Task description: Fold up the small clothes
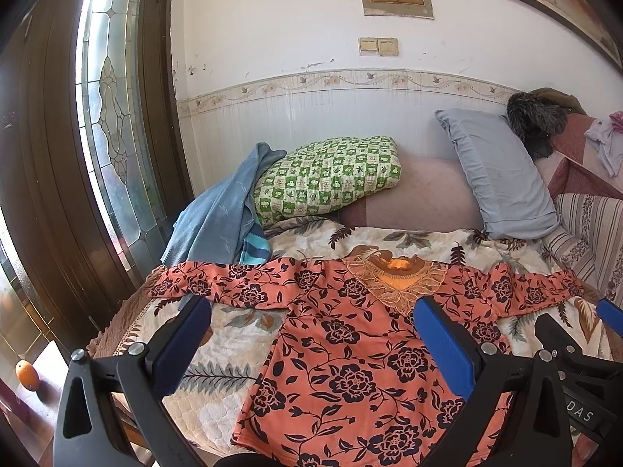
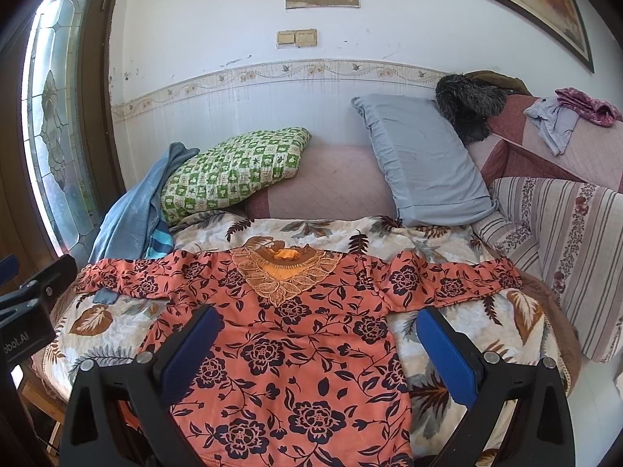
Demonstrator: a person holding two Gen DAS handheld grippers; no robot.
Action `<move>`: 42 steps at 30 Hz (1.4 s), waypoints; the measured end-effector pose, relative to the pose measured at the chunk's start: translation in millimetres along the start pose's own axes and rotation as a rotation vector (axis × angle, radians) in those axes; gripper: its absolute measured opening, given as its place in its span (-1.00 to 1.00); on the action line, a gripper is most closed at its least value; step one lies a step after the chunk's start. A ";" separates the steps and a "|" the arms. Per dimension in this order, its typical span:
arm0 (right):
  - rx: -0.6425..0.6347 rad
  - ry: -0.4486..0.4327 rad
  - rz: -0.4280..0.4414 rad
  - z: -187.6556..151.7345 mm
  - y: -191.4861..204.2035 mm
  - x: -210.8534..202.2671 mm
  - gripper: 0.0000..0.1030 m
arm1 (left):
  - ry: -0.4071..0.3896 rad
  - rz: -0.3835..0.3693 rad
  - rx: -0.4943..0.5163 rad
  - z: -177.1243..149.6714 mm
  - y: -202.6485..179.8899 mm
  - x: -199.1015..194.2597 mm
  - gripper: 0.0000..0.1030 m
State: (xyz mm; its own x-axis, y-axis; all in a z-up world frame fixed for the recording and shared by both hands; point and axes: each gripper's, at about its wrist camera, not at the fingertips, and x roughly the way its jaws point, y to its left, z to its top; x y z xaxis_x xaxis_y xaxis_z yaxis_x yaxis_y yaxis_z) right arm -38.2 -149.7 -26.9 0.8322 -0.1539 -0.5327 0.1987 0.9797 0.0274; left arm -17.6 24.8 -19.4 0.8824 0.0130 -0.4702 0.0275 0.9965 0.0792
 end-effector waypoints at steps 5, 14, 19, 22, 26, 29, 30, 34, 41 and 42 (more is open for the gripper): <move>0.000 0.008 0.000 -1.7 -0.3 5.4 0.99 | 0.007 0.001 0.000 -4.3 2.1 6.0 1.00; 0.015 0.041 -0.035 -3.5 -18.2 33.6 0.99 | 0.064 -0.020 0.000 -6.1 -8.8 56.7 1.00; 0.052 0.057 -0.066 -3.6 -65.9 69.5 0.99 | 0.175 -0.078 -0.014 -19.3 -22.7 120.4 1.00; 0.110 0.067 -0.074 -2.8 -116.0 96.7 0.99 | 0.255 -0.098 -0.046 -28.9 -33.7 165.6 1.00; 0.245 0.103 -0.105 -5.4 -197.5 142.5 0.99 | 0.307 -0.106 -0.044 -41.1 -57.4 219.2 1.00; 0.423 0.152 -0.081 -16.2 -265.2 180.3 0.98 | 0.307 -0.112 -0.063 -47.2 -76.3 251.7 1.00; 0.489 0.159 -0.060 -21.1 -287.2 191.7 0.97 | 0.305 -0.117 -0.074 -48.6 -82.2 262.0 1.00; 0.750 0.165 0.003 -41.8 -368.4 237.9 0.65 | 0.288 -0.136 -0.099 -56.1 -99.7 293.2 1.00; 1.073 0.156 0.005 -75.9 -461.9 314.3 0.20 | 0.234 -0.144 -0.053 -70.7 -104.4 321.3 1.00; 1.098 0.159 -0.011 -79.0 -469.9 322.8 0.20 | 0.230 -0.133 -0.050 -70.9 -104.0 324.2 1.00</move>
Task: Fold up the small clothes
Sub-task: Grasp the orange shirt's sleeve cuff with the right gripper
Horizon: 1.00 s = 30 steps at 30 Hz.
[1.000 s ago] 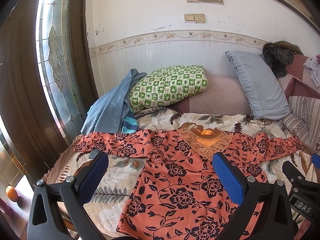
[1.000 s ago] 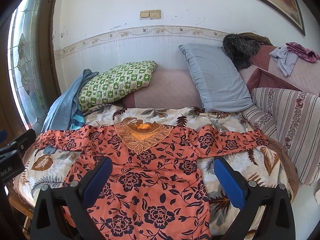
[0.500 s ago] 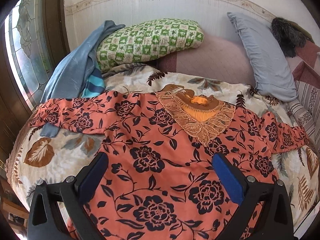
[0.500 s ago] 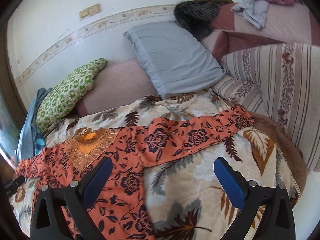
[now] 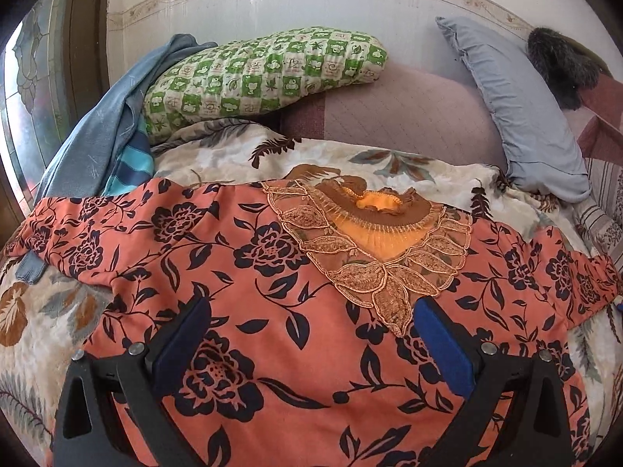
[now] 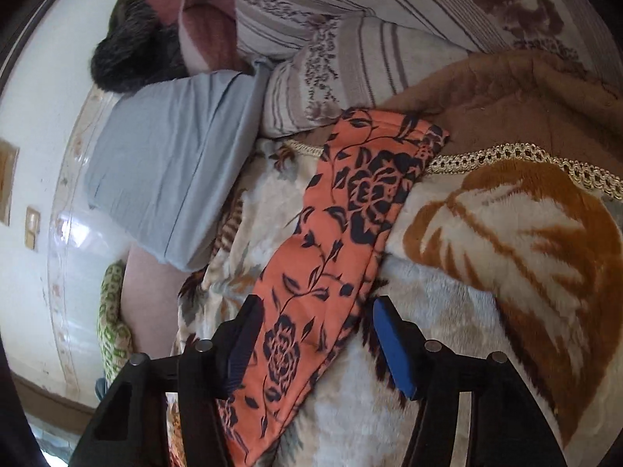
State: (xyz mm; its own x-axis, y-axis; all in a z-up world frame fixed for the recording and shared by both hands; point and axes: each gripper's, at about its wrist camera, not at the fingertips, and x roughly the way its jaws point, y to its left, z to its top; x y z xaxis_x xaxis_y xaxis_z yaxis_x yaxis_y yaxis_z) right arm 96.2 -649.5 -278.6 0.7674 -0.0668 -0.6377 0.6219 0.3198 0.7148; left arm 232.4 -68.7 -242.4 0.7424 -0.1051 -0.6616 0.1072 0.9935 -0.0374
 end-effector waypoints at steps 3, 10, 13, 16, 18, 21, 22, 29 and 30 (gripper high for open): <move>0.061 -0.004 -0.006 16.5 -12.7 23.5 0.16 | 0.011 0.005 -0.016 -0.5 3.9 8.3 1.00; 0.130 -0.051 -0.029 40.4 -23.2 54.7 -0.69 | 0.025 0.028 -0.010 -0.7 7.7 19.9 1.00; 0.078 -0.085 -0.009 39.8 -0.9 45.6 -0.73 | 0.010 0.051 -0.042 5.6 17.0 17.2 1.00; -0.027 -0.099 0.066 30.2 41.5 29.3 -0.84 | -0.021 0.079 -0.078 12.8 31.1 7.9 1.00; -0.102 -0.091 0.137 17.7 80.5 18.8 -0.84 | -0.039 0.090 -0.111 18.3 43.2 0.5 1.00; -0.243 -0.044 0.247 -18.6 152.3 6.9 -0.84 | -0.066 0.133 -0.162 25.6 65.1 -11.4 1.00; -0.284 -0.018 0.280 -36.9 174.2 4.0 -0.84 | -0.074 0.146 -0.179 27.7 73.3 -15.3 1.00; -0.551 0.244 0.432 -215.7 303.4 27.2 -0.84 | -0.123 0.275 -0.315 35.6 148.3 -41.7 1.00; -0.593 0.289 0.435 -247.4 314.3 35.2 -0.84 | -0.129 0.296 -0.332 35.1 159.2 -43.7 1.00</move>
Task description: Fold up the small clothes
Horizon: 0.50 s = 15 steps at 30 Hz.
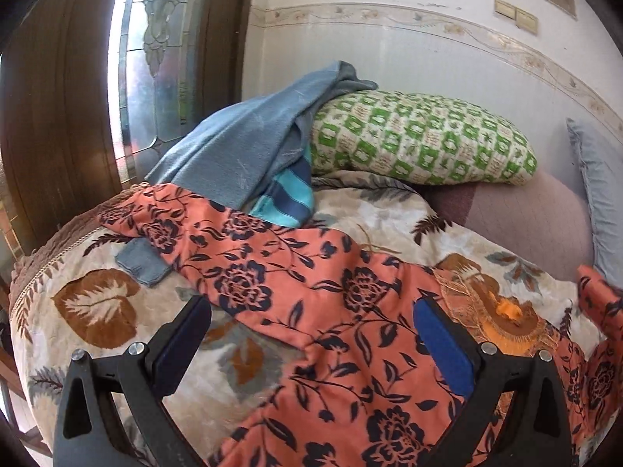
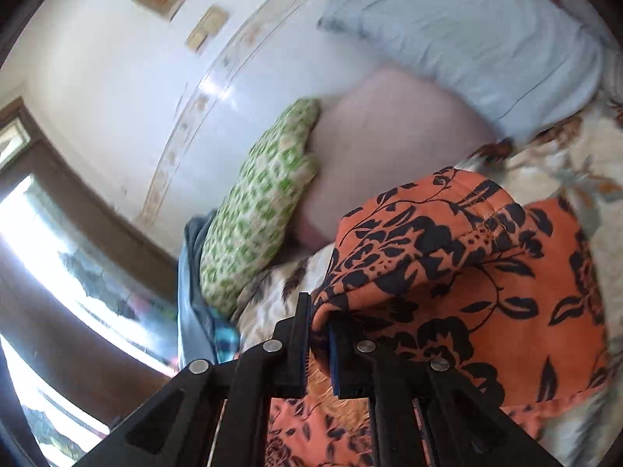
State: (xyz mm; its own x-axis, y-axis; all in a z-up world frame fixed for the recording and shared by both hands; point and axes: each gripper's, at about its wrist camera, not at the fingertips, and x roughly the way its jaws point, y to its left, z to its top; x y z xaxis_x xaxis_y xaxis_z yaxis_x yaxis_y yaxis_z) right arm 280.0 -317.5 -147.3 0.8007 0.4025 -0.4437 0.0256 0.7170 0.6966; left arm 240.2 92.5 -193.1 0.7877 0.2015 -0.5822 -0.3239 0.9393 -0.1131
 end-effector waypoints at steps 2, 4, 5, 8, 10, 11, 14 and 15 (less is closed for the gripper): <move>-0.062 0.094 -0.011 -42.9 33.8 42.7 -0.84 | 0.003 0.037 -0.016 3.0 18.8 4.1 1.00; -0.127 0.213 -0.065 -93.6 56.6 86.5 -0.82 | 0.030 0.072 -0.019 5.4 33.7 12.1 1.00; -0.177 0.286 -0.115 -115.0 66.7 111.2 -0.80 | 0.046 0.084 -0.023 6.3 40.7 16.3 1.00; -0.534 0.426 -0.385 -184.7 100.3 169.3 -0.64 | 0.100 0.133 -0.038 8.4 58.0 29.7 1.00; -0.887 0.447 -0.603 -233.0 117.8 192.4 -0.59 | 0.130 0.145 -0.058 9.4 68.2 35.2 1.00; -1.024 0.433 -0.674 -252.0 122.6 195.9 -0.59 | 0.140 0.149 -0.069 10.5 72.1 37.4 1.00; -1.172 0.386 -0.665 -273.9 128.4 179.8 -0.57 | 0.136 0.165 -0.084 12.2 77.1 37.0 1.00; -1.192 0.376 -0.638 -274.9 128.9 173.5 -0.54 | 0.133 0.166 -0.084 12.2 76.0 36.7 1.00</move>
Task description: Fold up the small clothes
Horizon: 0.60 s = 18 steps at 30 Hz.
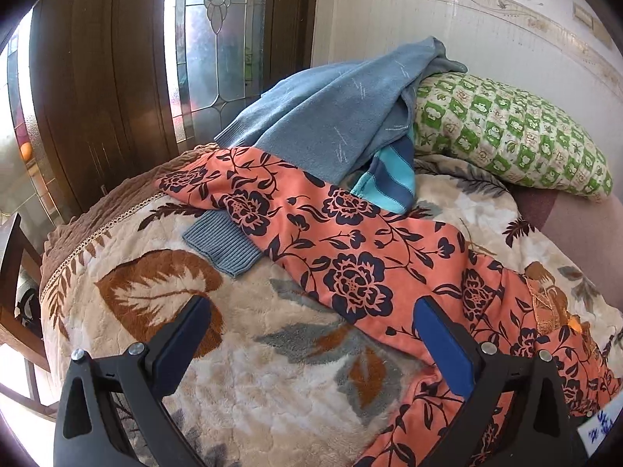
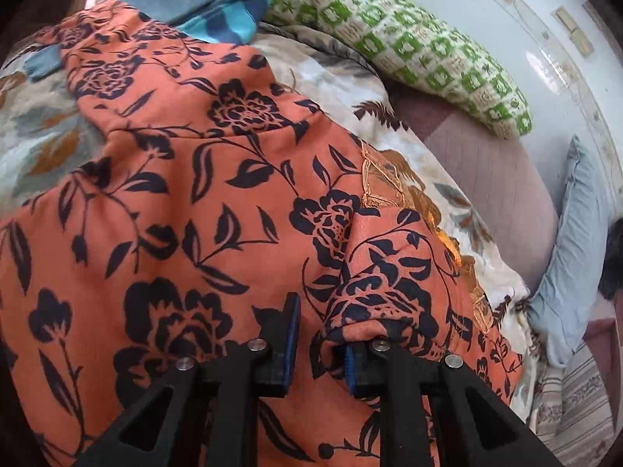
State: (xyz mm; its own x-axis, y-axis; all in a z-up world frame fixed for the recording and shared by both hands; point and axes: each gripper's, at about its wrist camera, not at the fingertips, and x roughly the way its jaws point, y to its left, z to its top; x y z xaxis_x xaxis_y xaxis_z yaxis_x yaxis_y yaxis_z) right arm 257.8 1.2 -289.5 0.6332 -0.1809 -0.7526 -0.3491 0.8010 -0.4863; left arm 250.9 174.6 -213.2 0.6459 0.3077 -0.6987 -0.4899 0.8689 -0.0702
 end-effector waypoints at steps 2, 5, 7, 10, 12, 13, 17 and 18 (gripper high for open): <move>-0.083 -0.045 -0.003 -12.5 3.8 -8.4 0.32 | 0.005 -0.018 0.017 -2.2 -6.2 -1.1 1.00; -0.281 -0.108 -0.149 -13.4 26.6 -4.1 0.62 | 0.017 -0.026 0.085 -7.5 -19.7 -1.4 1.00; -0.310 -0.126 -0.154 -16.1 22.1 -7.1 0.62 | 0.023 -0.024 0.111 -8.9 -24.0 -0.4 1.00; -0.385 -0.173 -0.217 4.9 21.6 -18.8 0.62 | 0.043 -0.012 0.067 -5.3 -15.8 4.1 1.00; -0.468 -0.246 -0.264 15.5 26.5 -35.8 0.62 | 0.061 -0.008 0.015 -2.4 -4.6 8.3 1.00; -0.510 -0.279 -0.280 18.0 30.0 -44.8 0.62 | 0.069 -0.001 -0.003 -1.3 0.6 10.5 1.00; -0.645 -0.312 -0.279 20.4 45.0 -59.0 0.62 | 0.096 0.022 -0.033 0.5 13.9 18.3 1.00; -0.647 -0.306 -0.264 19.2 45.7 -61.3 0.62 | 0.099 0.023 -0.032 0.6 14.9 18.9 1.00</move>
State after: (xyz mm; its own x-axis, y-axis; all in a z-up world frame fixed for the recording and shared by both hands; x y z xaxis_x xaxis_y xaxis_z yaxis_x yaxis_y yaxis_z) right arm 216.3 59.8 -257.0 0.8821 -0.0780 -0.4646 -0.4354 0.2419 -0.8671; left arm 256.1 193.6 -227.0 0.5739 0.2858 -0.7675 -0.5234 0.8487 -0.0754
